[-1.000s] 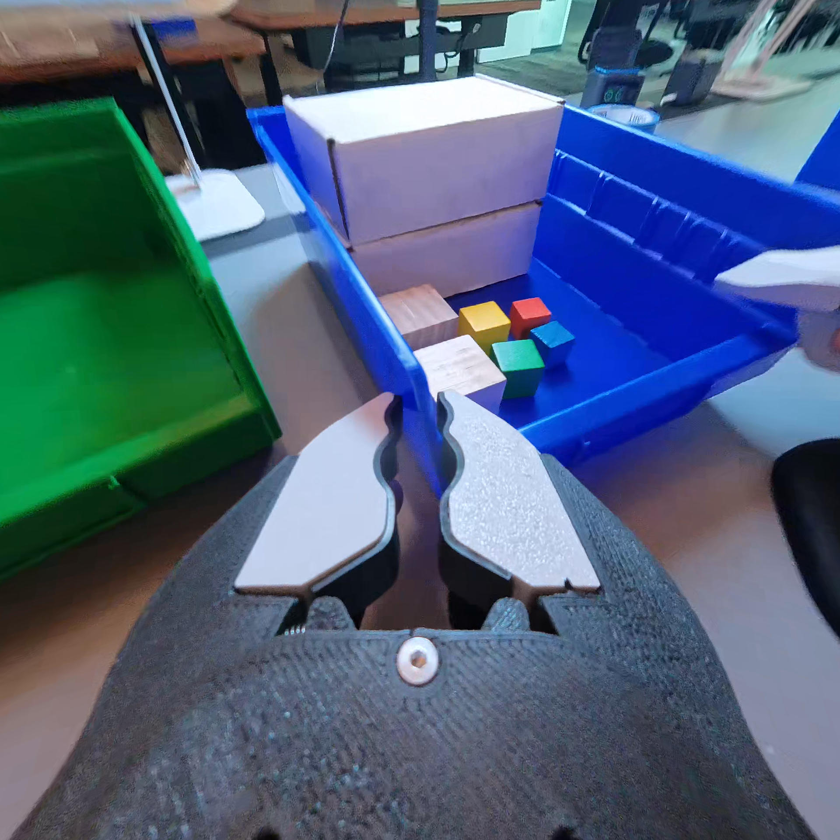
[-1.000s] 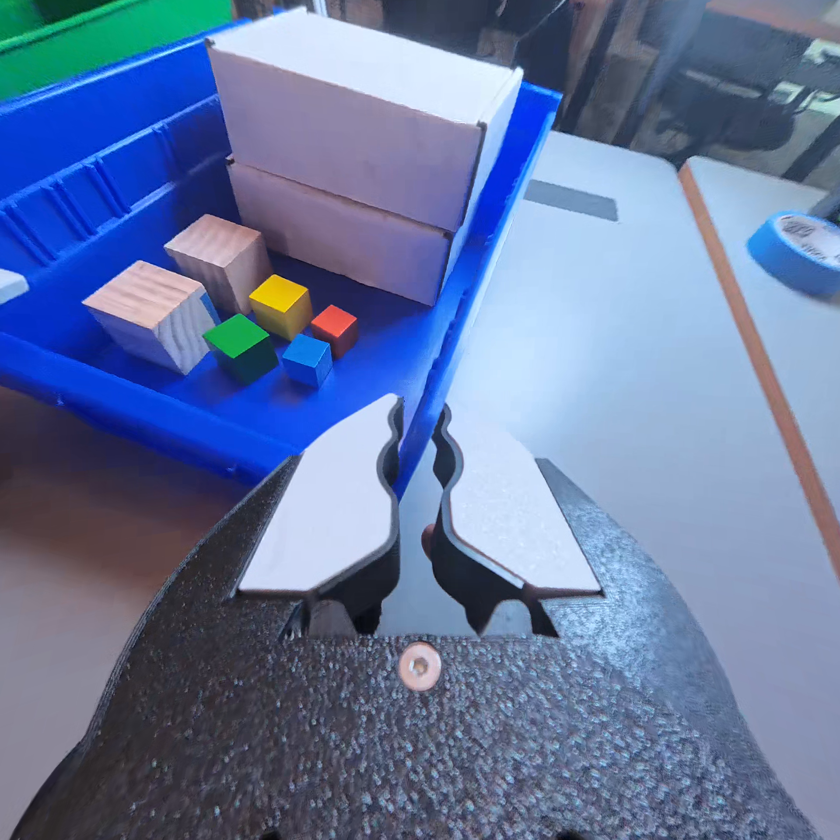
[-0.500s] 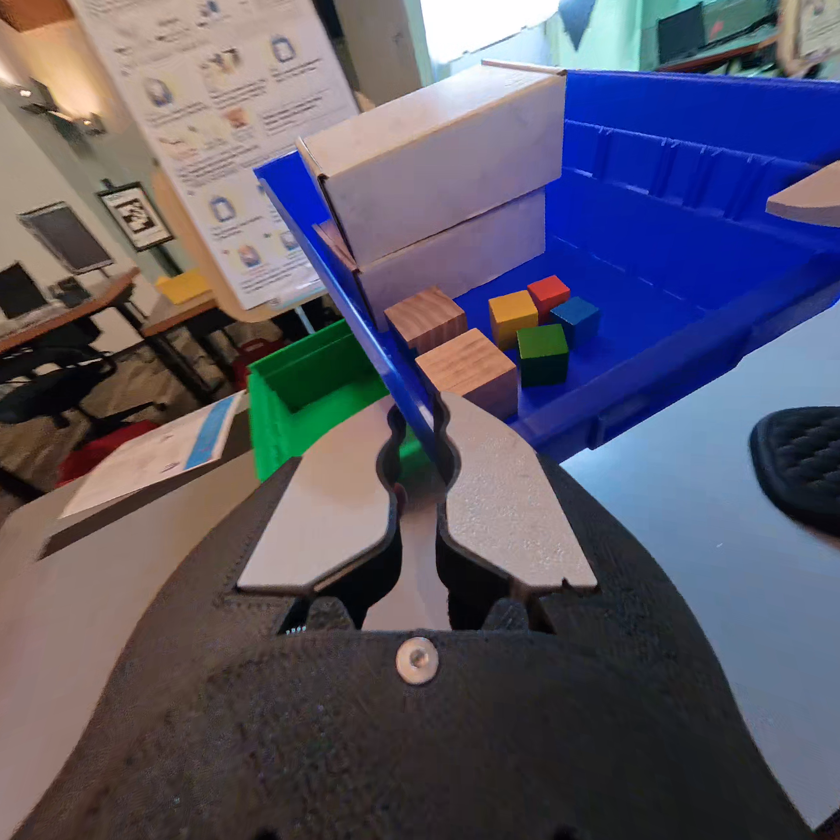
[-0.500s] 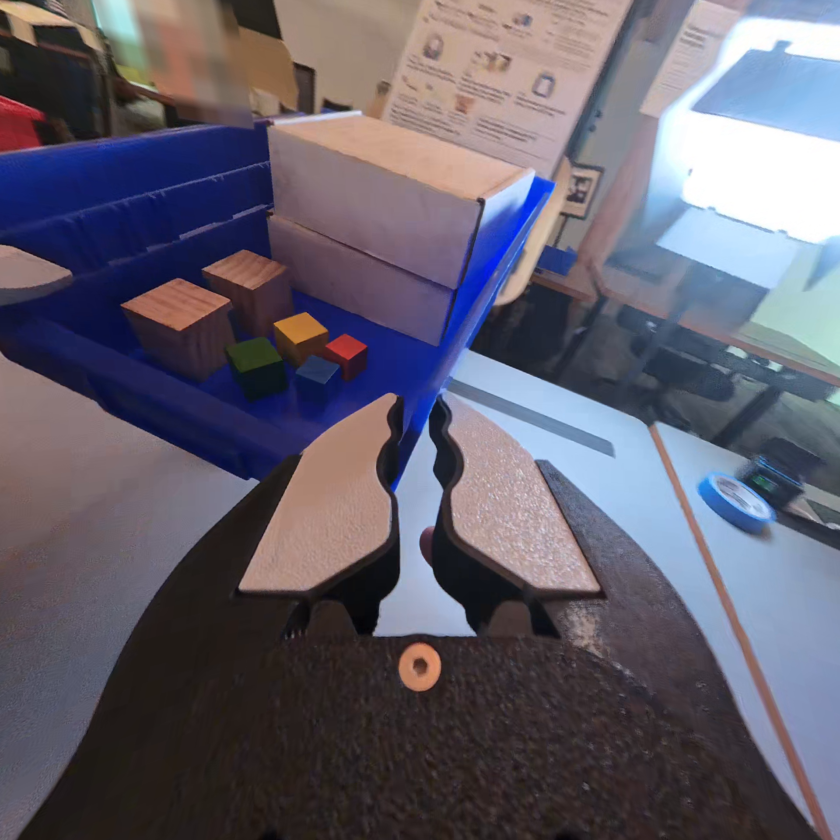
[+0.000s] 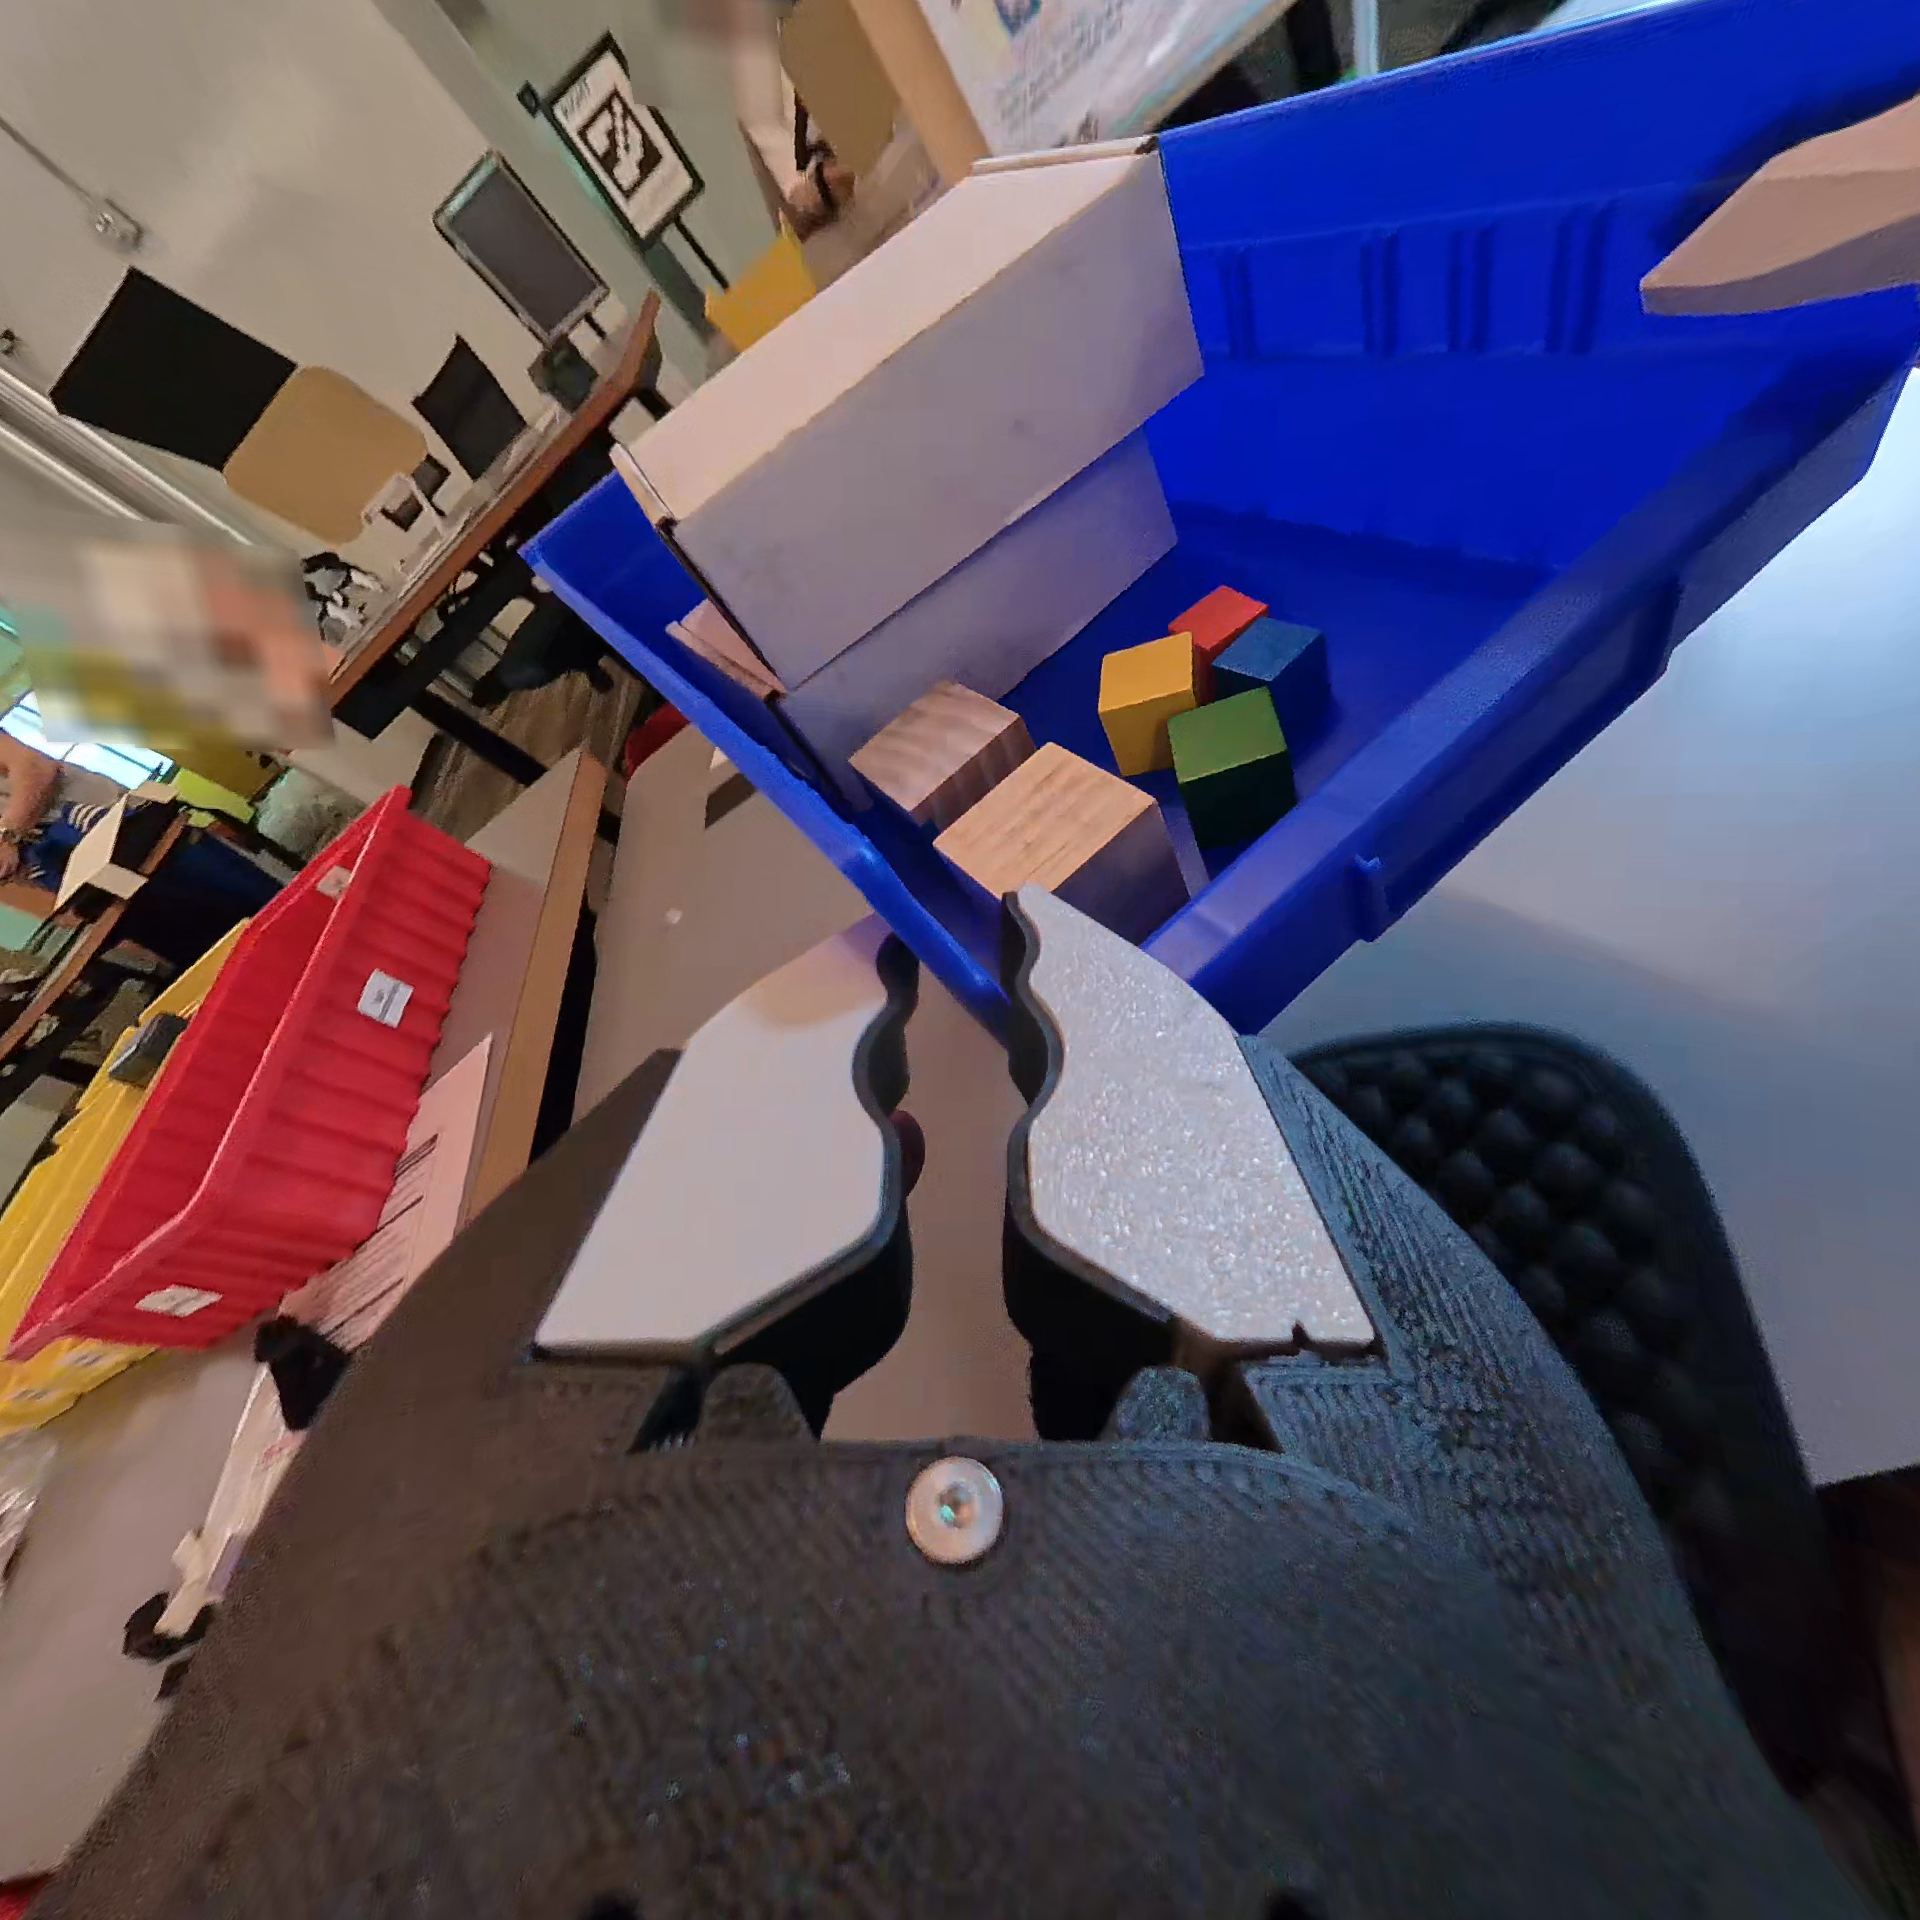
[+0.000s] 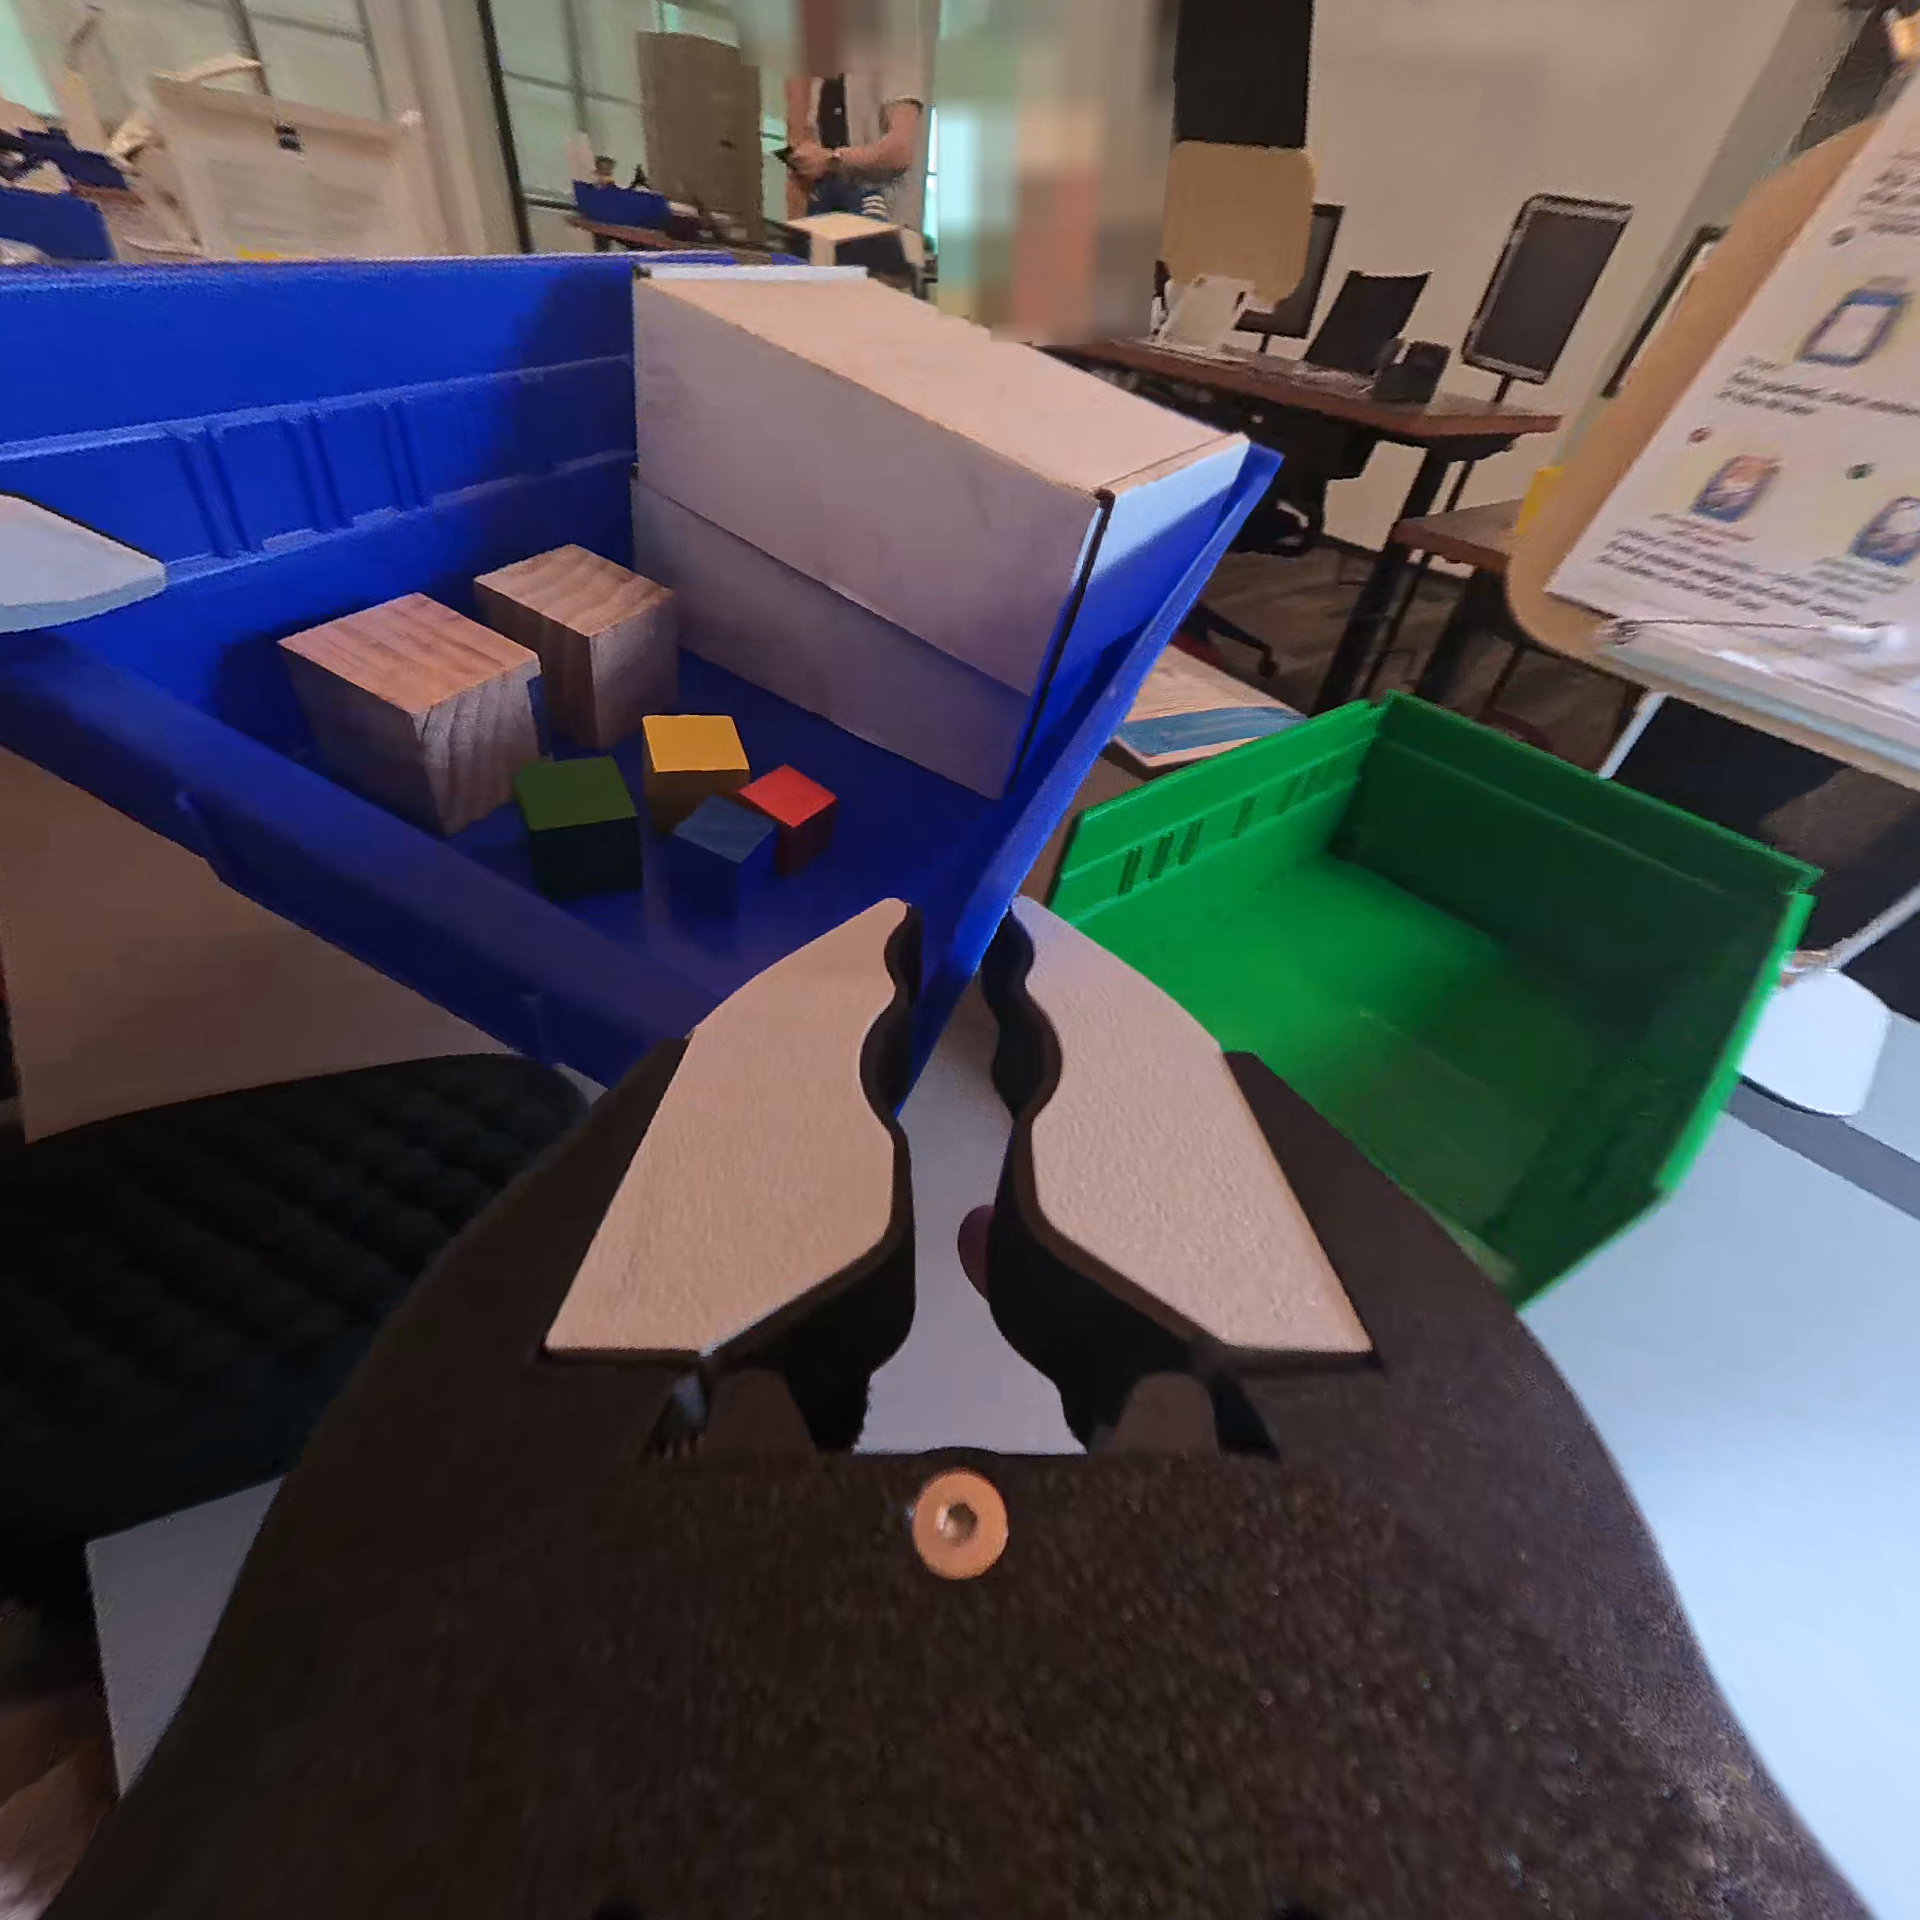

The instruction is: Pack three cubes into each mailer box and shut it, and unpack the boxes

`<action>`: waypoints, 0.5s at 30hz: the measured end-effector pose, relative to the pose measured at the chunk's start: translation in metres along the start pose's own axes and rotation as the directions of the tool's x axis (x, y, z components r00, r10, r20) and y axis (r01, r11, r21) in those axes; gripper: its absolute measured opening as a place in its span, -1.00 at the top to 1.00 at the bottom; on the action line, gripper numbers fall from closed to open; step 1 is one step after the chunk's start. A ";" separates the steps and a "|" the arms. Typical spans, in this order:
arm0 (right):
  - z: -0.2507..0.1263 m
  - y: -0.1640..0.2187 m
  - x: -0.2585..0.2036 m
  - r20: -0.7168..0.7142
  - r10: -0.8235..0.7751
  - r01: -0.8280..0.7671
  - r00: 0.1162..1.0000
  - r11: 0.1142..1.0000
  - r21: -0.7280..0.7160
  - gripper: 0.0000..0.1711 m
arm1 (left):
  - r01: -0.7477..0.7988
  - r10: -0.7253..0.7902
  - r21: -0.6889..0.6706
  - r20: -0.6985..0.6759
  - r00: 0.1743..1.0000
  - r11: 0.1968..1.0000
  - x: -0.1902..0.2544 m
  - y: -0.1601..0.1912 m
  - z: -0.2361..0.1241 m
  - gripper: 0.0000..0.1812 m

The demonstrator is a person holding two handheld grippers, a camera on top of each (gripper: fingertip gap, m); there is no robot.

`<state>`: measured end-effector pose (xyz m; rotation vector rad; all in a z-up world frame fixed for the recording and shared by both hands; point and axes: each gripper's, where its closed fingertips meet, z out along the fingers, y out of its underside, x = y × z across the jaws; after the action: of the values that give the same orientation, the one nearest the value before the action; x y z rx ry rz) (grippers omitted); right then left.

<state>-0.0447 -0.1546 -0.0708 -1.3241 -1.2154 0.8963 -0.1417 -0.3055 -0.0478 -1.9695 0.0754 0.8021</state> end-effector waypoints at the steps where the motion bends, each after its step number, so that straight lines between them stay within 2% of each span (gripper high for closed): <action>1: 0.008 0.008 -0.006 0.018 0.002 -0.002 1.000 1.000 -0.011 0.88 | -0.007 0.007 -0.024 0.003 1.000 1.000 -0.001 0.010 0.001 0.84; 8: 0.054 0.075 -0.031 0.086 -0.036 0.049 0.996 0.988 -0.149 0.85 | 0.059 -0.070 -0.195 -0.050 0.996 0.979 0.002 0.081 0.040 0.85; 11: 0.076 0.089 -0.027 0.072 -0.133 0.146 0.988 0.963 -0.226 0.82 | 0.112 -0.117 -0.186 -0.017 0.993 0.976 -0.001 0.100 0.062 0.85; 13: 0.091 0.098 -0.024 0.115 -0.154 0.181 0.981 0.941 -0.285 0.77 | 0.167 -0.168 -0.171 0.010 0.986 0.971 -0.006 0.110 0.082 0.85; 15: 0.093 0.093 -0.023 0.163 -0.163 0.204 0.973 0.938 -0.280 0.63 | 0.195 -0.205 -0.212 -0.023 0.979 0.958 -0.003 0.125 0.101 0.78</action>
<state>-0.1236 -0.1481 -0.1783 -1.3702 -1.6024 0.6983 -0.2408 -0.2902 -0.1733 -2.1519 -0.1867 0.6543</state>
